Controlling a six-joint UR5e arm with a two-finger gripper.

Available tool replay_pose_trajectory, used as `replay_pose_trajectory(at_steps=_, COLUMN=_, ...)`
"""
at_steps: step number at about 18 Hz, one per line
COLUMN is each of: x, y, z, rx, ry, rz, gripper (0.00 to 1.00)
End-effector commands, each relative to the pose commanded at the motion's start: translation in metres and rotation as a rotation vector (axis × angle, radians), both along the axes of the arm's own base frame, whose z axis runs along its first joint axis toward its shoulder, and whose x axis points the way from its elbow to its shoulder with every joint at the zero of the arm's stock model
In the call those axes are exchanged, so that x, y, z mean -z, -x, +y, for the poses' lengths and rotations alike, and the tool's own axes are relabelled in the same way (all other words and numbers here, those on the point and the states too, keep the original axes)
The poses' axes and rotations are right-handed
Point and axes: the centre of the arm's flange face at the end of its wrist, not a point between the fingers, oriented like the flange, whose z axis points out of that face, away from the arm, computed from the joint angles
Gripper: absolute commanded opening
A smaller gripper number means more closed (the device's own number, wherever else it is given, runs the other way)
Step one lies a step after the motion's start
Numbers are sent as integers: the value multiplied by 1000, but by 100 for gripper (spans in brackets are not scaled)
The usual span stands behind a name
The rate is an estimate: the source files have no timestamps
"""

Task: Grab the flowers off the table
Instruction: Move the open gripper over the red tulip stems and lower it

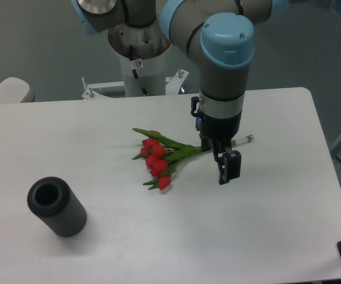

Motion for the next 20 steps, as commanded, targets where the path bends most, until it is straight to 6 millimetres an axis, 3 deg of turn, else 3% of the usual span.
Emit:
replay_pose_trajectory(at_steps=5, x=-6, y=-6, z=0, rx=3, ry=-7, rz=8, gripper=100)
replay_pose_trajectory(at_steps=10, x=2, y=-12, z=3, rx=-2, ry=-9, rz=-7, gripper=100)
replay_pose_trajectory(at_steps=13, x=21, y=-18, z=-1, rx=-43, ry=-15, rz=-66, gripper=100)
replay_pose_trajectory(at_steps=20, x=45, y=-37, z=-5, rx=-209, ry=-79, rz=-93, gripper=100)
